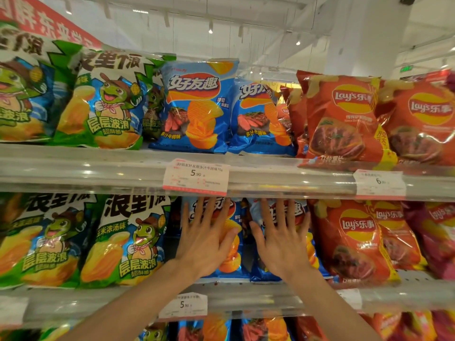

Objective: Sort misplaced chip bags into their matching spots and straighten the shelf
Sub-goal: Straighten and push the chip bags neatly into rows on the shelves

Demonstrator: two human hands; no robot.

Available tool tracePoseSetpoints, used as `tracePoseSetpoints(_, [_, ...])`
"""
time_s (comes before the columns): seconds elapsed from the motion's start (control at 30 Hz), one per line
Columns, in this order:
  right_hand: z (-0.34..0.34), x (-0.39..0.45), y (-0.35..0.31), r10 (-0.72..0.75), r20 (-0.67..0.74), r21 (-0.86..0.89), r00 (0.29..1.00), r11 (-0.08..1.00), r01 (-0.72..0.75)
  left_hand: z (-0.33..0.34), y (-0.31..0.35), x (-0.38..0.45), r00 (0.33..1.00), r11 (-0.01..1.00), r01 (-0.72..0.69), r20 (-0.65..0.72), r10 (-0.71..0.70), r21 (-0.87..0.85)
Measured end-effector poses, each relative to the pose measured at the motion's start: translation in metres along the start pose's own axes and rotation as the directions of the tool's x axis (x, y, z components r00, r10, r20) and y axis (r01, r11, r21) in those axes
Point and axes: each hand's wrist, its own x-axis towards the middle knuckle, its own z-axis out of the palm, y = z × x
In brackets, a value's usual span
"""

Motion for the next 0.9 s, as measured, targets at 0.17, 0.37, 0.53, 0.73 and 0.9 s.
tracePoseSetpoints(0.17, [-0.006, -0.007, 0.019, -0.012, -0.005, 0.036, 1.000, 0.999, 0.012, -0.006, -0.008, -0.009, 1.000, 0.999, -0.009, 0.001, 0.010, -0.047])
tracePoseSetpoints(0.37, [-0.004, -0.013, 0.017, 0.042, 0.025, 0.082, 0.999, 0.996, -0.044, 0.006, -0.010, -0.011, 0.998, 0.998, -0.057, 0.008, 0.057, -0.006])
tracePoseSetpoints(0.53, [0.000, -0.016, 0.012, 0.089, 0.011, 0.078, 0.996, 0.993, -0.090, 0.010, -0.011, -0.015, 0.998, 0.998, -0.065, -0.017, 0.065, 0.019])
tracePoseSetpoints(0.73, [0.004, -0.018, 0.011, 0.107, -0.005, 0.093, 0.994, 0.990, -0.106, 0.010, -0.009, -0.014, 0.998, 0.998, -0.056, -0.035, 0.057, 0.034])
tracePoseSetpoints(0.9, [0.003, -0.017, 0.010, 0.127, -0.025, 0.106, 0.992, 0.987, -0.124, 0.000, -0.004, -0.017, 0.999, 0.999, -0.021, -0.050, 0.023, 0.042])
